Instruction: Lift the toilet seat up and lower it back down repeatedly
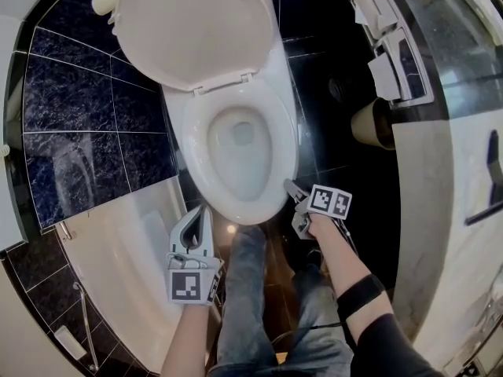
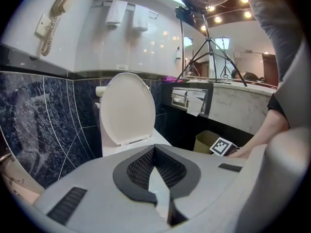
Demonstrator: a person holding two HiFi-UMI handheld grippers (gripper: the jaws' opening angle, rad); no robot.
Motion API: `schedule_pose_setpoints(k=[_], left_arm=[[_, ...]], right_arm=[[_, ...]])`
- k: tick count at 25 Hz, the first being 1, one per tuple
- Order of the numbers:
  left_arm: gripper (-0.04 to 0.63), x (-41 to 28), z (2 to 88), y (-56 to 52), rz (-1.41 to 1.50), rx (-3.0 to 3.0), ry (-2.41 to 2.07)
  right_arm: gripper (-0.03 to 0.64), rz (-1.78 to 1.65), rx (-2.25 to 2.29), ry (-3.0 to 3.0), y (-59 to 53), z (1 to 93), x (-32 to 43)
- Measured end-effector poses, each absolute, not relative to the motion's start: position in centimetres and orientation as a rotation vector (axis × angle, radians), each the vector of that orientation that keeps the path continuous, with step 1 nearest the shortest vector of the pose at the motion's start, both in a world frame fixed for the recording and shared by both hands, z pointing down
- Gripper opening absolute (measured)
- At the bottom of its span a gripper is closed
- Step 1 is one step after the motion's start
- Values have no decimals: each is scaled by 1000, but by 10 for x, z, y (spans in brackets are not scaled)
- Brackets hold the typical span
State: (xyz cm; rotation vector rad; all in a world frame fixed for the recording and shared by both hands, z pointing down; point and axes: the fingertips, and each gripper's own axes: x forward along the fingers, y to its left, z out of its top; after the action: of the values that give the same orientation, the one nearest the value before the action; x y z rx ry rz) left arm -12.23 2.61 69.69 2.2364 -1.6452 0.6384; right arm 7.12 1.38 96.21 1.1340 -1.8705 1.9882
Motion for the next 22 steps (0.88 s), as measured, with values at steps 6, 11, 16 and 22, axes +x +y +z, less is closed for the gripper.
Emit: schedule_pose_setpoints(k=[6, 11, 16, 22], left_arm=[[-8, -117, 700, 34, 631, 2205, -1632], [-8, -108, 695, 42, 590, 2153, -1623], [-8, -107, 698, 76, 665, 2136, -1581], [-8, -114, 738, 129, 760, 2032, -1496]], right_arm=[[126, 2009, 1129, -1853, 14, 953, 72], [121, 2015, 1099, -1867, 12, 926, 71], [120, 2028, 1090, -1862, 5, 886, 73], [127, 2024, 1065, -1896, -16, 822, 68]])
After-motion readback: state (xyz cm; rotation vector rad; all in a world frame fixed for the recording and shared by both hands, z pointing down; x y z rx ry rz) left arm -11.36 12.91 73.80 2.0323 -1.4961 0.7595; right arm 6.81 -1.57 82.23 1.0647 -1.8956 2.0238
